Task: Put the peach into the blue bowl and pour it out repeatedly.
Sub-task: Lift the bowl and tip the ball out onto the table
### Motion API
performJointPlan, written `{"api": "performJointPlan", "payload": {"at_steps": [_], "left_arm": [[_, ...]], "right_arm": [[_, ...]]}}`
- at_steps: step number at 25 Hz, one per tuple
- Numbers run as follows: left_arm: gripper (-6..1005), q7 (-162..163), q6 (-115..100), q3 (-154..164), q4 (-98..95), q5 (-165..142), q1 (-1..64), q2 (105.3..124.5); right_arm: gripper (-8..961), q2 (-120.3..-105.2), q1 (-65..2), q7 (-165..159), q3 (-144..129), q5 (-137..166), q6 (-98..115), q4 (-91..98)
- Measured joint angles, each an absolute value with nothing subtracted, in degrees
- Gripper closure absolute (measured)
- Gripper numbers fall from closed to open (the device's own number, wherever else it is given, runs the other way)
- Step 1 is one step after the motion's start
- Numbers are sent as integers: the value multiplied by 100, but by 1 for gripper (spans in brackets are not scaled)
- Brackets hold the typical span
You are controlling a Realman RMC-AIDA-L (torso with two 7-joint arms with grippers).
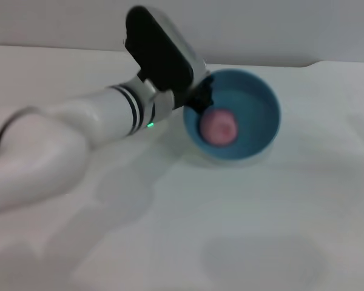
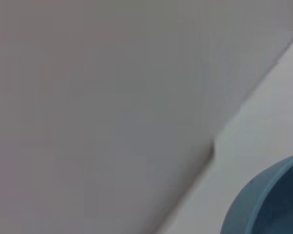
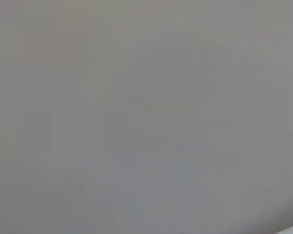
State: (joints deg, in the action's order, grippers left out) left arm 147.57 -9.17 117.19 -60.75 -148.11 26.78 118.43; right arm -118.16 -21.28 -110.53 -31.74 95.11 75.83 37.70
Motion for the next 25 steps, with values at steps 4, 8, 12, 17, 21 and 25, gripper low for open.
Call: {"api": "performJointPlan", "payload": {"at_steps": [4,8,12,17,21,25], "left_arm": [[1000,14538,543,12118,-5700,-14970,2595,11864],[1000,14427,1628,12405,-4948,-14985,2879,11898],[1000,14365,2641,12805,-4173,-14980,3154,11909],[1000,14089,3803,13364,-3565,-14969,3215,11910],[999,13299,3862,13690,-3409,-14967,3214,11909],[999,12851,3973,13955,-3276,-14963,3218,11909]], "right_arm": [[493,-11805,-2005,-11041,-3057,9511,7588,3718],[488,-11803,-1947,-11033,-2968,9511,7591,3715],[483,-11789,-1932,-10951,-2897,9511,7582,3712],[478,-11777,-1958,-10767,-2837,9511,7518,3627],[473,-11758,-2014,-10744,-2832,9511,7421,3547],[468,-11757,-2039,-10738,-2830,9536,7368,3508]]}}
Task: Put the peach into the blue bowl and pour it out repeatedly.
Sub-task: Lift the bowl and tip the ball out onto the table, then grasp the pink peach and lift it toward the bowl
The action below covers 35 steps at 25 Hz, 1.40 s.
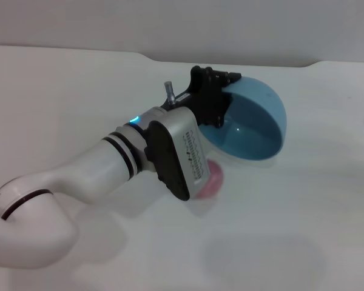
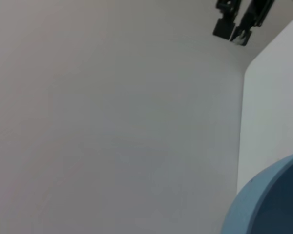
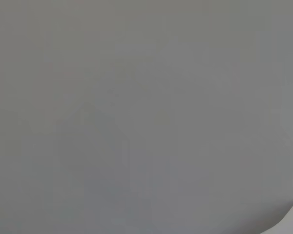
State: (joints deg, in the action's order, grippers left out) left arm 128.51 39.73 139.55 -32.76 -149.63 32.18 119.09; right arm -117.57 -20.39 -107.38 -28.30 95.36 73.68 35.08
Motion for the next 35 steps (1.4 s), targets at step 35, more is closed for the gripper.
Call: {"api": "performJointPlan", "payload": {"at_steps": [35], "left_arm": [[1000,15094,-4139,8118,-5033,-13976,4019,11734]], "right_arm": [[428,-11868,-4445,-9436,-5334,10786,5784,2152]]}}
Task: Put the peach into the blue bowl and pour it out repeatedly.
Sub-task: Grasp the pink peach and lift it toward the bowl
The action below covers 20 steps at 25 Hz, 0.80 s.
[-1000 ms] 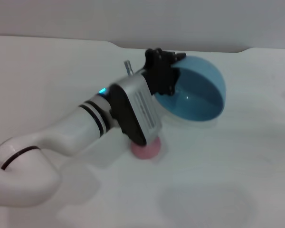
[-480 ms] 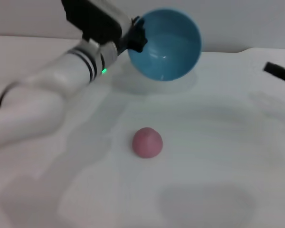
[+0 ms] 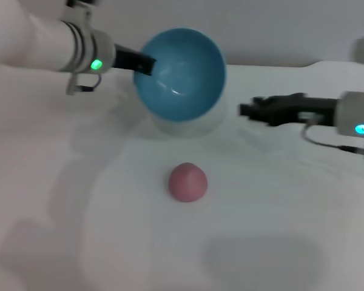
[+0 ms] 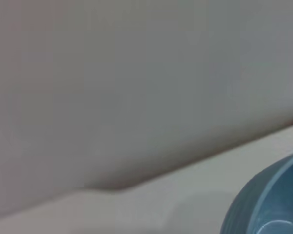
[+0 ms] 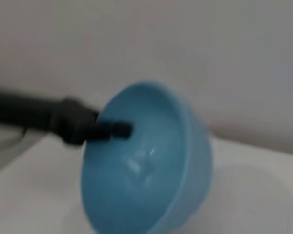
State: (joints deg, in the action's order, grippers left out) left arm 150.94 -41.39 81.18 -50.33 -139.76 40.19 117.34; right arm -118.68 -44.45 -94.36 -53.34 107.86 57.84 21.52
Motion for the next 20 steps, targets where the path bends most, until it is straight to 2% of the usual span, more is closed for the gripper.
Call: {"api": "performJointPlan", "payload": {"at_steps": [9,15,20], "left_arm": [[999,15144,-6003,6658,-5724,-14896,3908,11735],[1000,15104,-6791,6344,-6007,-14919,3849,11690],[1001,15123,-6888,6374,-6039,-15150,3904,11734]], "right_arm": [[418,-11984,-5170,-9389,-7314,10305,5219,1800],[411,-11989,-5159,-9195,-9307,8797,4981,2020],[405,-11988,-5173,-9126,-10749,7843,4812,2255]]}}
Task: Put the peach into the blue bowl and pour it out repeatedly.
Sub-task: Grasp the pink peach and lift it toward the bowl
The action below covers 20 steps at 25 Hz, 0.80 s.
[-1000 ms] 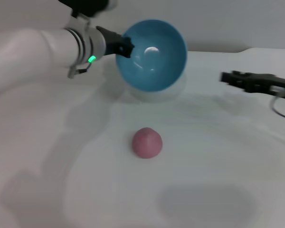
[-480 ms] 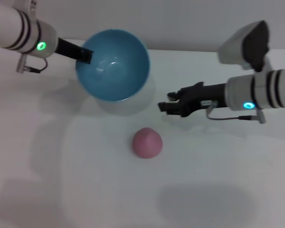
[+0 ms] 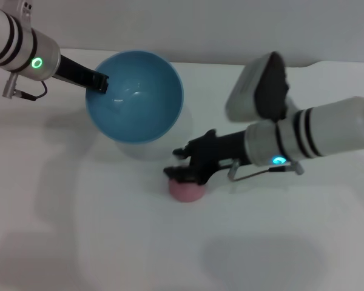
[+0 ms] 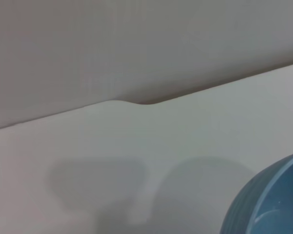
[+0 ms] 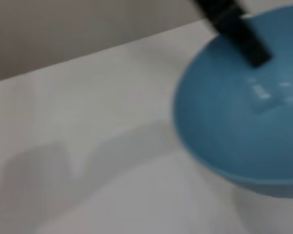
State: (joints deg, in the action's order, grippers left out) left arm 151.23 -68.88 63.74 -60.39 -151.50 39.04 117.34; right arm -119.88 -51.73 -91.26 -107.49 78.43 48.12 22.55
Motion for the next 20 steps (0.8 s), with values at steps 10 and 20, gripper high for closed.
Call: {"api": "performJointPlan", "payload": {"at_steps": [10,20], "left_arm": [[1000,15149,-6995,6398,-6024,-15180,3992,11751],[999,15159,-7082,6421,-6015,-15135,4015,11778]], "right_arm": [[286,-11987,-5070,-9476,-11818,7529,4113,2474],[293,-11988,-4747,-9517,-12479,7102,3624,2729]]}}
